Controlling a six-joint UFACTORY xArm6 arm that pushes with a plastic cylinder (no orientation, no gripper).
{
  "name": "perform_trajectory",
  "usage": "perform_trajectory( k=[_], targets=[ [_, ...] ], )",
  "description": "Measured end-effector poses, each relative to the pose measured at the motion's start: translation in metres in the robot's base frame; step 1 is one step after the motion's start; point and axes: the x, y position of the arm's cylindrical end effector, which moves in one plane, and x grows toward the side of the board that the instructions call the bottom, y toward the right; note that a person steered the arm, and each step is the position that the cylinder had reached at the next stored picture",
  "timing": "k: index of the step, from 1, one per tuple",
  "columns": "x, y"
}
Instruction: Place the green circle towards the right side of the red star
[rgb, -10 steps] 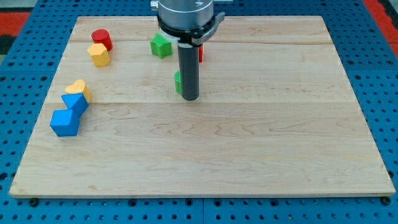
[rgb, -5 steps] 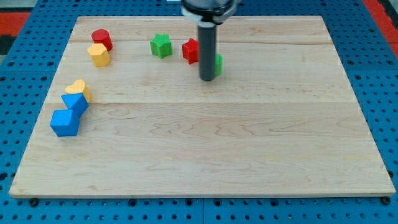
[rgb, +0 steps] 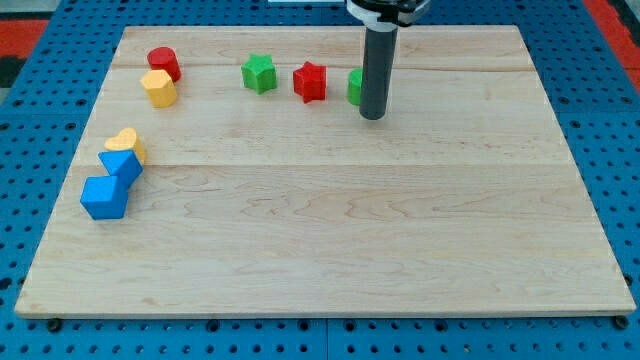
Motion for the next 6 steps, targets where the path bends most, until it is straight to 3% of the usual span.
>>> perform_trajectory(
  k=[6],
  targets=[
    [-0.021,-0.016]
  ],
)
